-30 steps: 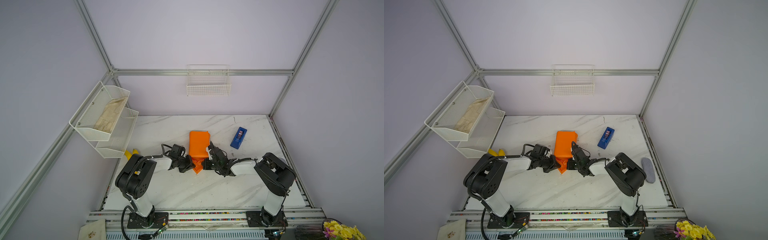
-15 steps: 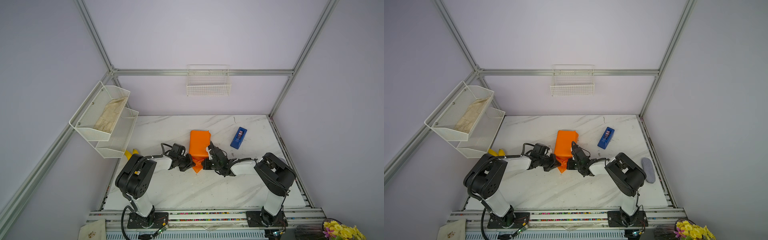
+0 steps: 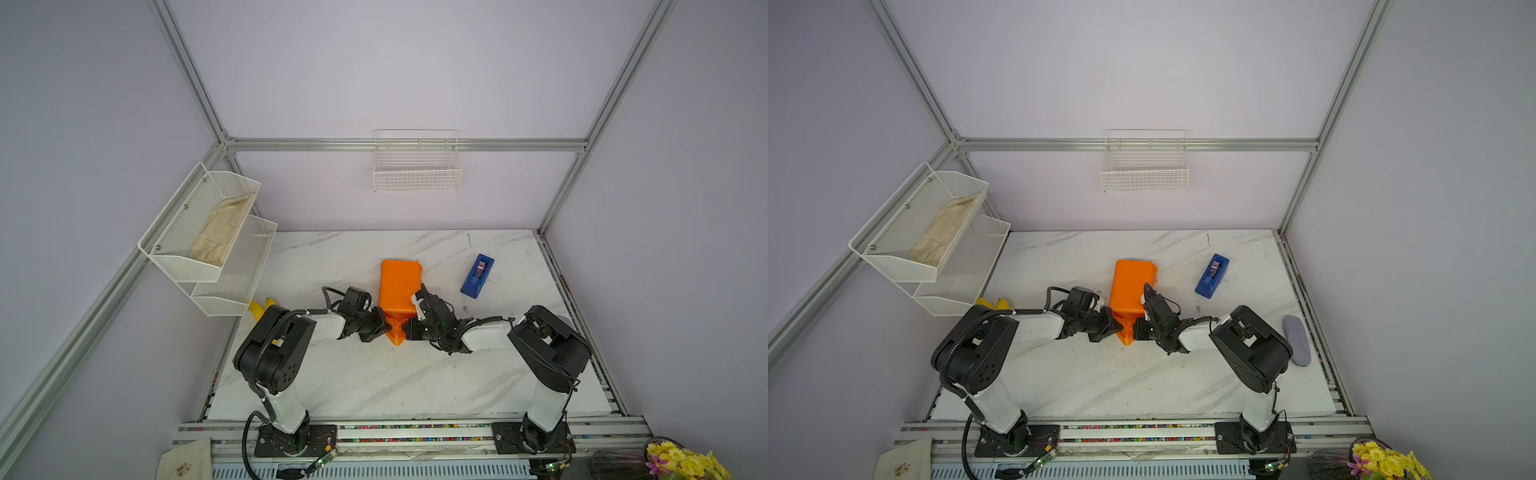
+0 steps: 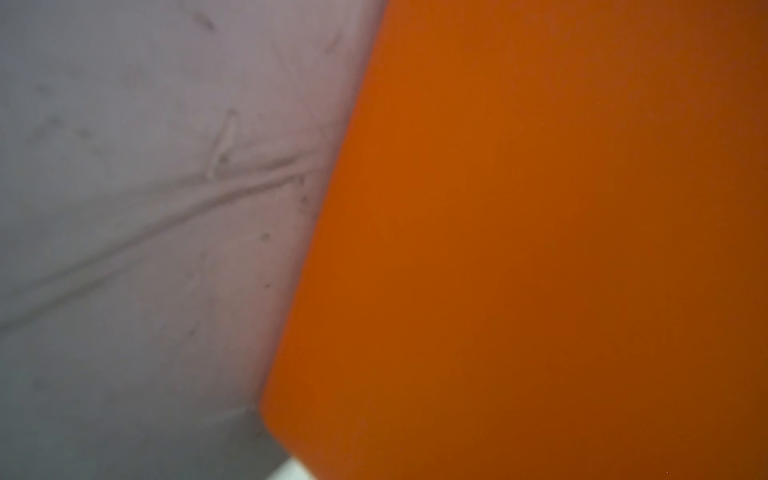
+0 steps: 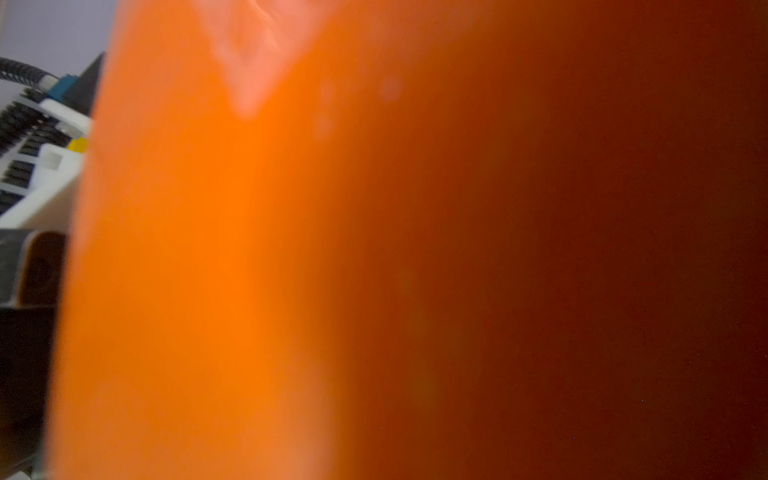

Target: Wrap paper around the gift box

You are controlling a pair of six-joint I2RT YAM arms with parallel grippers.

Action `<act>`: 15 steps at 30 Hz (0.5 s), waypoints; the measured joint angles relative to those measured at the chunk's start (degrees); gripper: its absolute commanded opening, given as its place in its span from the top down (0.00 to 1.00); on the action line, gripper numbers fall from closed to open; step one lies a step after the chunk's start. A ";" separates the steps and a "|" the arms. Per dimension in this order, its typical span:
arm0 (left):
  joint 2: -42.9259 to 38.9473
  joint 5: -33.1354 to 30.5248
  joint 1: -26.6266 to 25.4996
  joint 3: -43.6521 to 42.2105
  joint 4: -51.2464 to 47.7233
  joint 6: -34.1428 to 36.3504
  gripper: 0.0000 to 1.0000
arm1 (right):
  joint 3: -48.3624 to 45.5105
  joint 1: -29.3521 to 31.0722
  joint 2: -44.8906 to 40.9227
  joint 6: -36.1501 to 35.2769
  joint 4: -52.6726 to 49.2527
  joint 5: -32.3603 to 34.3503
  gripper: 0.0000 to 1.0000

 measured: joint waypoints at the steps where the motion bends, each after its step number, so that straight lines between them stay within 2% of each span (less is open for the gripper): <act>1: 0.09 0.11 -0.02 0.00 0.15 0.00 0.94 | 0.20 0.00 0.26 0.00 0.00 -0.02 1.00; 15: 0.42 0.24 -0.13 0.00 1.11 0.00 0.94 | 4.04 0.00 4.11 0.76 1.14 1.62 1.00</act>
